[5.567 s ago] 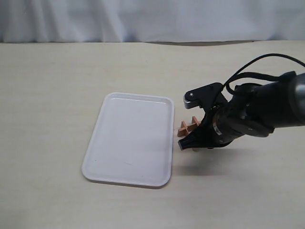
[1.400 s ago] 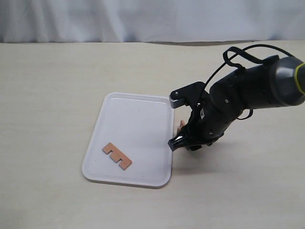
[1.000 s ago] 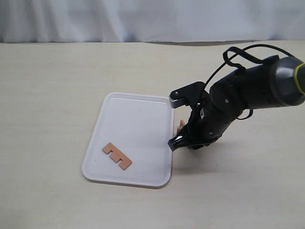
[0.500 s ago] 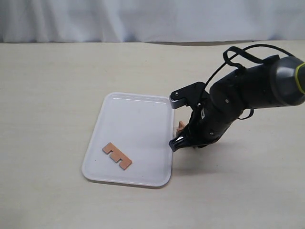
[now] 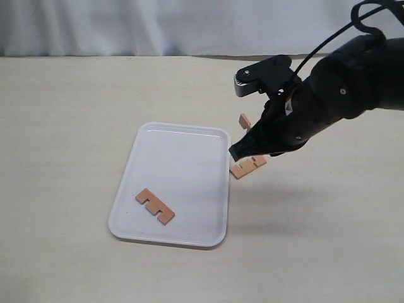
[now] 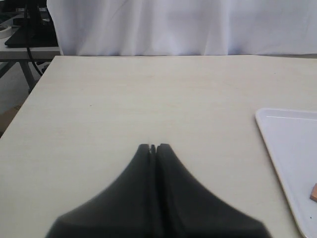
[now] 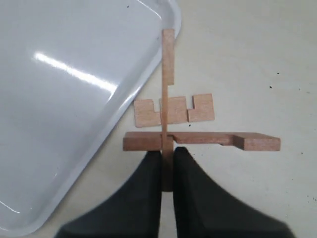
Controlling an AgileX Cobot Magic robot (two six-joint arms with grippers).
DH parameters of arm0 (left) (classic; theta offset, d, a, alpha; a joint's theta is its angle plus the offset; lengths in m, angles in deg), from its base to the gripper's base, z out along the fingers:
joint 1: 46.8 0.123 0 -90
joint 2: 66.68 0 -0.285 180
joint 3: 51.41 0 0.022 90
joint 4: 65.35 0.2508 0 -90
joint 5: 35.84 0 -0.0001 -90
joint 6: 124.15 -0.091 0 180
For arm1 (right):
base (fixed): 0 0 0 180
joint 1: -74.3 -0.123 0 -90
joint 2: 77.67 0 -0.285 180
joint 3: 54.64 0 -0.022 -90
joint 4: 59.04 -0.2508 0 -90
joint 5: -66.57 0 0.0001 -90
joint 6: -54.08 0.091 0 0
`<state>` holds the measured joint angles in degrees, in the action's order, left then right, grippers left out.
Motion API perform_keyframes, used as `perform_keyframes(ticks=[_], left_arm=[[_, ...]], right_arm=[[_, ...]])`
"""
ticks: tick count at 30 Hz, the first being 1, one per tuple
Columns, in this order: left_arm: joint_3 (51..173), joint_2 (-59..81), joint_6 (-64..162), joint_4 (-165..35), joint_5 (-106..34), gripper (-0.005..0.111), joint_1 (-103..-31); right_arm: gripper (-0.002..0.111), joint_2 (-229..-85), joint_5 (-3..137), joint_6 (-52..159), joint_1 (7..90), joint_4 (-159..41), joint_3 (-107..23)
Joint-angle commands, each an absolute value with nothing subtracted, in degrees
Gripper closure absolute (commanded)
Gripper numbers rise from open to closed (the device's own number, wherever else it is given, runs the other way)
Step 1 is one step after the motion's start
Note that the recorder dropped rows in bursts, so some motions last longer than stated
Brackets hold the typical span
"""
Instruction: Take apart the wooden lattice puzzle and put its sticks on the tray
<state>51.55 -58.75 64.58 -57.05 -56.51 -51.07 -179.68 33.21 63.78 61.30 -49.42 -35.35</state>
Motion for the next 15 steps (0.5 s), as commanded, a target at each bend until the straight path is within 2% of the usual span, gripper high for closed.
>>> perform_keyframes(ticks=[1,15], left_arm=[[51.37,-58.89,64.47,-57.02,-56.16,0.107,-51.5],[51.37,-58.89,64.47,-57.02,-56.16,0.107,-51.5]], right_arm=[[0.104,-180.7,31.39,63.35,61.49,-48.93,-34.6],[0.104,-188.51,35.48,55.21,61.49,-56.87,-31.69]])
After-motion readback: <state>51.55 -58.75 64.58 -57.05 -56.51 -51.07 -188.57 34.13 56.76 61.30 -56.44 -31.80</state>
